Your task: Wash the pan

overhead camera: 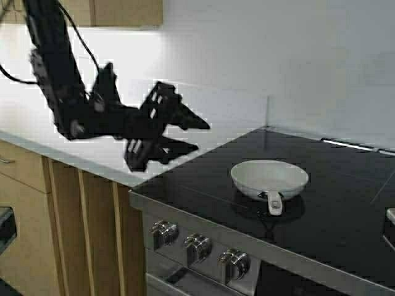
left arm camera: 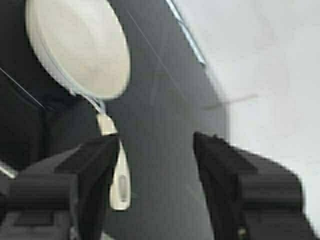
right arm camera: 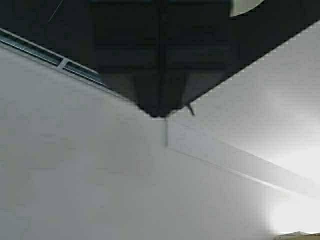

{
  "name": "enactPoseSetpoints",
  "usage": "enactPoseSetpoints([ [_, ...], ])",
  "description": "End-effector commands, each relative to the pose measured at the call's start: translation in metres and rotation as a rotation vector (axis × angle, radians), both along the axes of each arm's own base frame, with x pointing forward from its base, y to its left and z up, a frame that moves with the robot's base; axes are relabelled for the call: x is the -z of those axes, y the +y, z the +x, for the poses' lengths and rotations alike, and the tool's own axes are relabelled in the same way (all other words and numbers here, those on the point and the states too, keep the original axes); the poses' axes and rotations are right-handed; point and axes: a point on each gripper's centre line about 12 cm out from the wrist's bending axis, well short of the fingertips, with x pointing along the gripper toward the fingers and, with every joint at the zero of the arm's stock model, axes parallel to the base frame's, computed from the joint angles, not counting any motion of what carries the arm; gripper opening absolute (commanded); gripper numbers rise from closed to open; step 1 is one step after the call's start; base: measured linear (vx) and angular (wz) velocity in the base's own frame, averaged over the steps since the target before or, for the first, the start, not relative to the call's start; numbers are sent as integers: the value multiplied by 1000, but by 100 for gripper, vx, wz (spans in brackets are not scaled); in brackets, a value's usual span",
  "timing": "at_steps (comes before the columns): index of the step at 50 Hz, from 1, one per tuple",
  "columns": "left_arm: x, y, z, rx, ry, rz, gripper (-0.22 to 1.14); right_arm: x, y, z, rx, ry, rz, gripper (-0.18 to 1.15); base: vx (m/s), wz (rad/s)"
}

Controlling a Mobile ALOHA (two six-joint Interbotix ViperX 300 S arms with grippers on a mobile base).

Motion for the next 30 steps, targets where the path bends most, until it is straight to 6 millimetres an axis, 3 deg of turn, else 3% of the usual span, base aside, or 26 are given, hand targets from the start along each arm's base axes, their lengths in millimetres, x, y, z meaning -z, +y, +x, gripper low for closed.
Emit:
enactPoseSetpoints([
  [1, 13, -18, 10, 41, 13, -79, 85, -7, 0, 2, -1, -17, 0, 5, 0, 0],
  [16, 50, -39, 20, 54, 107, -133, 85, -7, 0, 2, -1, -17, 0, 5, 0, 0],
  [30, 64, -69, 27, 92, 147, -185, 85, -6, 0, 2, -1, -15, 0, 5, 0, 0],
])
